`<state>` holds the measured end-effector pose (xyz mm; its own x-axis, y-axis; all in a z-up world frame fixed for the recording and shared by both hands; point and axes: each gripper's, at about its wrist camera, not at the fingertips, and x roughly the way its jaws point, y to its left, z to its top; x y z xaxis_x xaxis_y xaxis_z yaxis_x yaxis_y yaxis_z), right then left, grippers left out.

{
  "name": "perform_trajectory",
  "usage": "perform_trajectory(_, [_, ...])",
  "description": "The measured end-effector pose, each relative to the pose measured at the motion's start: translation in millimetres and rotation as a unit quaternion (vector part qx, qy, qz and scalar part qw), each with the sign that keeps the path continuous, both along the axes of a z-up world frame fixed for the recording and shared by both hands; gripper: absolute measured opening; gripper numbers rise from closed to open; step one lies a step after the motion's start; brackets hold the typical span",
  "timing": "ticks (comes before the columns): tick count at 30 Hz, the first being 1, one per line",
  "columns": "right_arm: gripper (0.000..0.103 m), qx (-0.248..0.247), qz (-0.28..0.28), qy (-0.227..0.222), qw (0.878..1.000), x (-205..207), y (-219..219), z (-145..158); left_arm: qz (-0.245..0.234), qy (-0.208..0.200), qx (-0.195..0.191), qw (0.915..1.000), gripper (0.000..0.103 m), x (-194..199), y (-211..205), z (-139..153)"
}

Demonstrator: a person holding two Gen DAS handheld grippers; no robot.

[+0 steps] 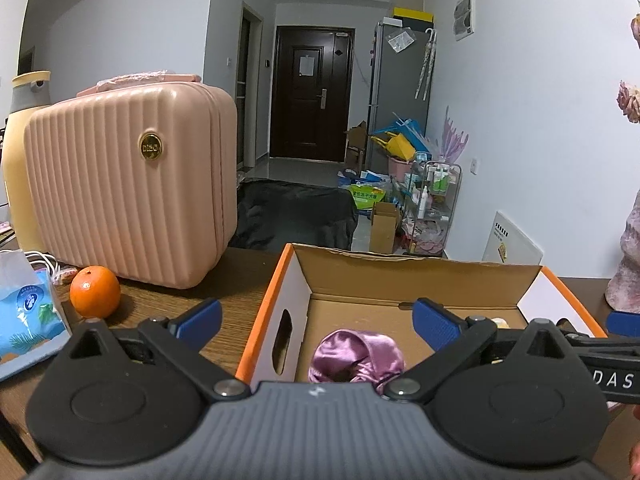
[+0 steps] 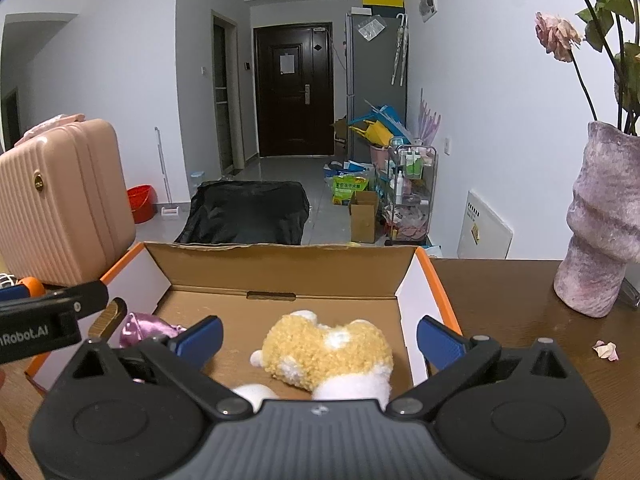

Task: Organize soft objects
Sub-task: 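Open both tools to drop the scrunchie and round sponge into the box, then withdraw both tools from the box back over the remaining items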

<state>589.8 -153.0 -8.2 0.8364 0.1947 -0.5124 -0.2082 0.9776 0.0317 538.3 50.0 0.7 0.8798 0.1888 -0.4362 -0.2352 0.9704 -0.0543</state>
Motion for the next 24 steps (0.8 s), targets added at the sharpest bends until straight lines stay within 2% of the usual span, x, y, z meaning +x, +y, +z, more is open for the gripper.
perform_trajectory(24, [0.103, -0.006, -0.009, -0.013, 1.000, -21, -9, 7, -0.002, -0.011, -0.009, 0.9999, 0.103, -14, 2, 3])
